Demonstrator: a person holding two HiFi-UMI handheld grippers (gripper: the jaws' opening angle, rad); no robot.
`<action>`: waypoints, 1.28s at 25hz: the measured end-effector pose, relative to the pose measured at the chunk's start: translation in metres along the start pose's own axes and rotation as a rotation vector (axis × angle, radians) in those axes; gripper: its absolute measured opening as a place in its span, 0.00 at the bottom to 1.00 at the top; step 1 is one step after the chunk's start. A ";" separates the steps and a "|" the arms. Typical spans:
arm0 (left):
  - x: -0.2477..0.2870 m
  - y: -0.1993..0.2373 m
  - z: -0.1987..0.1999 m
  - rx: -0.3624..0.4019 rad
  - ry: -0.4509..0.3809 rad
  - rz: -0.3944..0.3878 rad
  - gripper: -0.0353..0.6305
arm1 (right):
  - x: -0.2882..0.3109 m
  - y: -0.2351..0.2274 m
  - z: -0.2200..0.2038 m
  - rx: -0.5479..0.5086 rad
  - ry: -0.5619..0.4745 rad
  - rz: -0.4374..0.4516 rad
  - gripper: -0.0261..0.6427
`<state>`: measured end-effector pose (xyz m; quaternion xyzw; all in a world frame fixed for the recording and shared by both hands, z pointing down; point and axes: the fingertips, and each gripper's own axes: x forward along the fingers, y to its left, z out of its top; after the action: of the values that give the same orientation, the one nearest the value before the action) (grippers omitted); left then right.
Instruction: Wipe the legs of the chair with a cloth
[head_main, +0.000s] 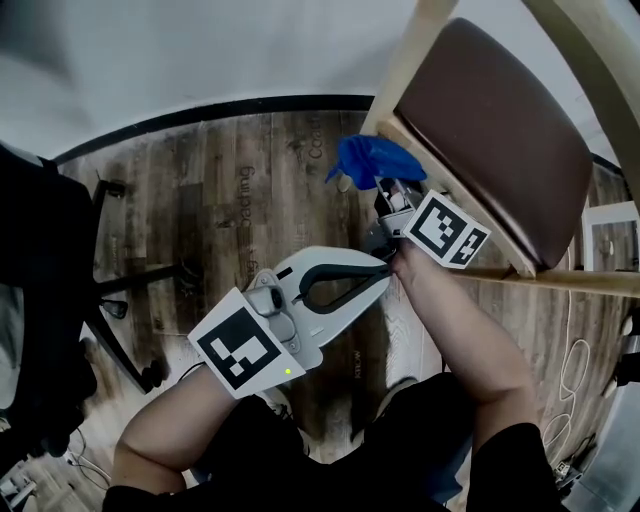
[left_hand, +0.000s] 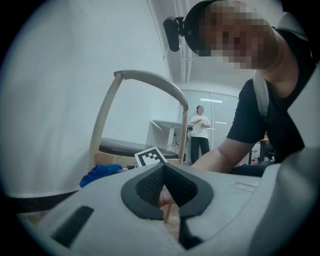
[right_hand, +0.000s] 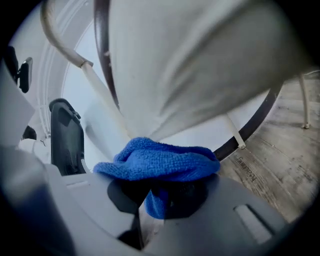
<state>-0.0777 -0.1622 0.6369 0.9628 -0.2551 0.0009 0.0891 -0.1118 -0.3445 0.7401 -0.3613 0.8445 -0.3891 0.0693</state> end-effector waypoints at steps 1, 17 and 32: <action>-0.002 0.001 -0.001 -0.001 0.003 0.002 0.05 | 0.002 -0.003 -0.003 -0.013 0.002 -0.006 0.14; -0.024 -0.004 0.003 -0.068 0.025 0.050 0.05 | 0.031 -0.085 -0.085 -0.394 0.203 0.004 0.14; -0.083 0.009 0.000 -0.093 0.078 0.236 0.05 | 0.064 -0.214 -0.212 -0.403 0.561 -0.206 0.14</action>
<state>-0.1537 -0.1290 0.6348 0.9201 -0.3629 0.0370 0.1428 -0.1240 -0.3521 1.0478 -0.3301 0.8496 -0.3038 -0.2772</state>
